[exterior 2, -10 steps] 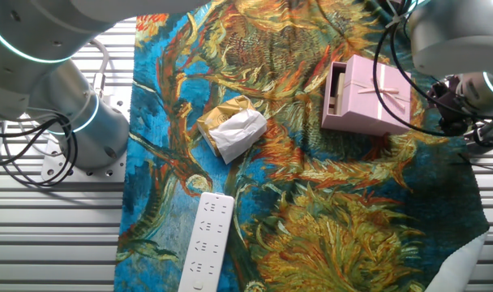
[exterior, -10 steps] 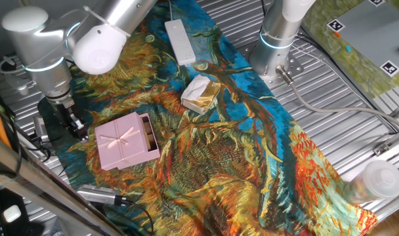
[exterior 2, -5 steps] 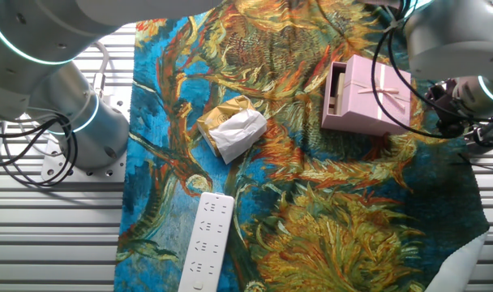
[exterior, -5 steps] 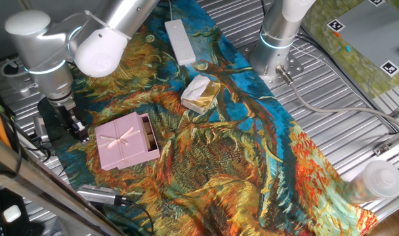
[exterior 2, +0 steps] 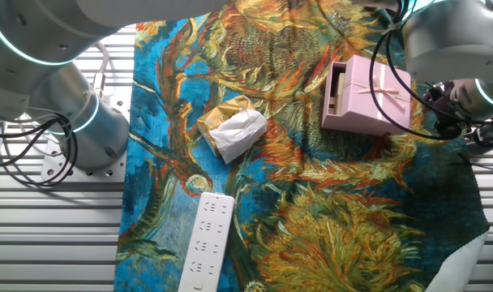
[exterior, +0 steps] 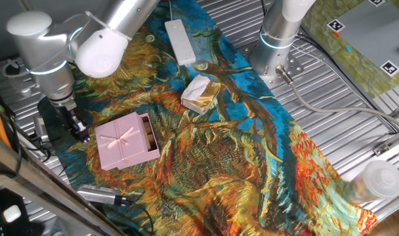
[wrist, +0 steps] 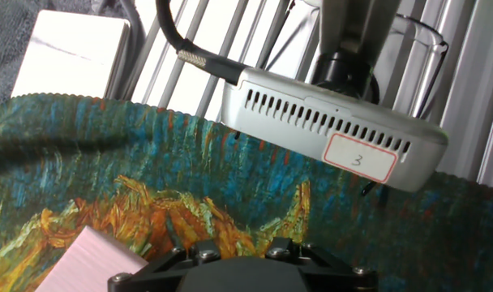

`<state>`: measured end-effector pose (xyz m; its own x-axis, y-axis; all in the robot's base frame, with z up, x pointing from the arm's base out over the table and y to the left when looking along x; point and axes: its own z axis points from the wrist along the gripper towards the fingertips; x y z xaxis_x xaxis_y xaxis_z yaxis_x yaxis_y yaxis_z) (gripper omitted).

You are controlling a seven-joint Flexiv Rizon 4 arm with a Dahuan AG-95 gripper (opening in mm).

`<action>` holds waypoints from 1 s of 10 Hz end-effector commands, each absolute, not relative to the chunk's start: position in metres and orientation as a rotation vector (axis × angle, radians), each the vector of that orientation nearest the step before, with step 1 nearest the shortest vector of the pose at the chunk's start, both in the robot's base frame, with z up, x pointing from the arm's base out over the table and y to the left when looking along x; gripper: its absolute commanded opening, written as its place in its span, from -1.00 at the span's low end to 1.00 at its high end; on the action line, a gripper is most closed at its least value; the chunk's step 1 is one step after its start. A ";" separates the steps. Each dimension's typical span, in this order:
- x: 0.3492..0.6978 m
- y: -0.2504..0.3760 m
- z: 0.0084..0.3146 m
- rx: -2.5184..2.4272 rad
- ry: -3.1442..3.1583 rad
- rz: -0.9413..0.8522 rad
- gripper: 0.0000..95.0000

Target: Slide the outer casing onto the gift box

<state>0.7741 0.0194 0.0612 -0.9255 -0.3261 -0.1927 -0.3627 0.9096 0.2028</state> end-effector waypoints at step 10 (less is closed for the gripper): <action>0.761 0.026 0.054 -0.478 2.954 0.378 -0.20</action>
